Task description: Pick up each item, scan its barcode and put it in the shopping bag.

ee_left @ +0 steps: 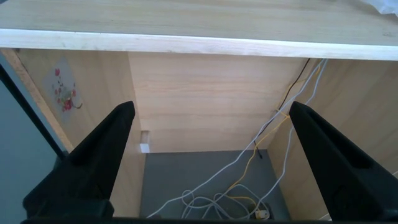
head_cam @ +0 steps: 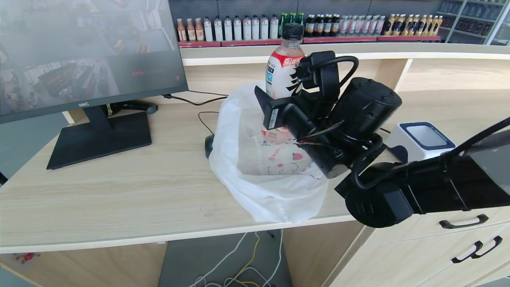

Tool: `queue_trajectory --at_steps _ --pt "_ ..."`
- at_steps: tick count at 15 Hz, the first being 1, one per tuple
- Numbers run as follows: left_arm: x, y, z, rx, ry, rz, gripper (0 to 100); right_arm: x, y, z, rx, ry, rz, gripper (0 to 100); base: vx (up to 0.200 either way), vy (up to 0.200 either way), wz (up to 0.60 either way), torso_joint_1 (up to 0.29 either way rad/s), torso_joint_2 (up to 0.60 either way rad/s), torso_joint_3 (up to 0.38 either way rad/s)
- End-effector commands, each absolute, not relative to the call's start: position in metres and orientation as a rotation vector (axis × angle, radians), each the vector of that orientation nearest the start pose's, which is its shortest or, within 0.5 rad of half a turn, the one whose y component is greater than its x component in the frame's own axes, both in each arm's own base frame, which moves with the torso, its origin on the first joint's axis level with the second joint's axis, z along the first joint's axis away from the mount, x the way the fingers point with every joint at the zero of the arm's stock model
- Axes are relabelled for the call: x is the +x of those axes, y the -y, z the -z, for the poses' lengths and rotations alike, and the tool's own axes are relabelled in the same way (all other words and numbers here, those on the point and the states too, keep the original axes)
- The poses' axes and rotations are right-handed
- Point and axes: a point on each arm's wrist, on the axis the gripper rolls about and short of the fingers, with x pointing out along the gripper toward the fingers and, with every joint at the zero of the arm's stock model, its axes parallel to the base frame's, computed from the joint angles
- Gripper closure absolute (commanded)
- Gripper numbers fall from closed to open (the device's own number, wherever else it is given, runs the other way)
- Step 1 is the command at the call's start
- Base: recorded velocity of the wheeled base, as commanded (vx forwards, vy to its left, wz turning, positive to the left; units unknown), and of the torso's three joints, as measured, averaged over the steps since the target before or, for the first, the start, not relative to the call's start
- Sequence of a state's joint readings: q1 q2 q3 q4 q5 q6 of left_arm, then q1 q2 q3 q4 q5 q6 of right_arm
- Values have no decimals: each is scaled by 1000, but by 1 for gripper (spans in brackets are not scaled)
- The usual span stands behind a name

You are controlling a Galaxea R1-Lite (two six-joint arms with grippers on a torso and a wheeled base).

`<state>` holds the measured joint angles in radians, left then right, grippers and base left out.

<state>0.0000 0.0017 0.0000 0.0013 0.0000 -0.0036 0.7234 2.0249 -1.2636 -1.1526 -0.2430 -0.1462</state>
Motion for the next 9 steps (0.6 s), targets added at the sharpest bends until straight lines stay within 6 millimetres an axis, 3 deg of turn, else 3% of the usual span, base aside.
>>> queue_trajectory --at_steps 1,9 --pt "-23 0 -75 -5 -3 0 0 323 -270 -226 29 358 -438 100 0 0 0 0 0 0" --pt "-23 0 -75 -5 -3 -2 0 341 -265 -204 30 307 -423 100 0 0 0 0 0 0"
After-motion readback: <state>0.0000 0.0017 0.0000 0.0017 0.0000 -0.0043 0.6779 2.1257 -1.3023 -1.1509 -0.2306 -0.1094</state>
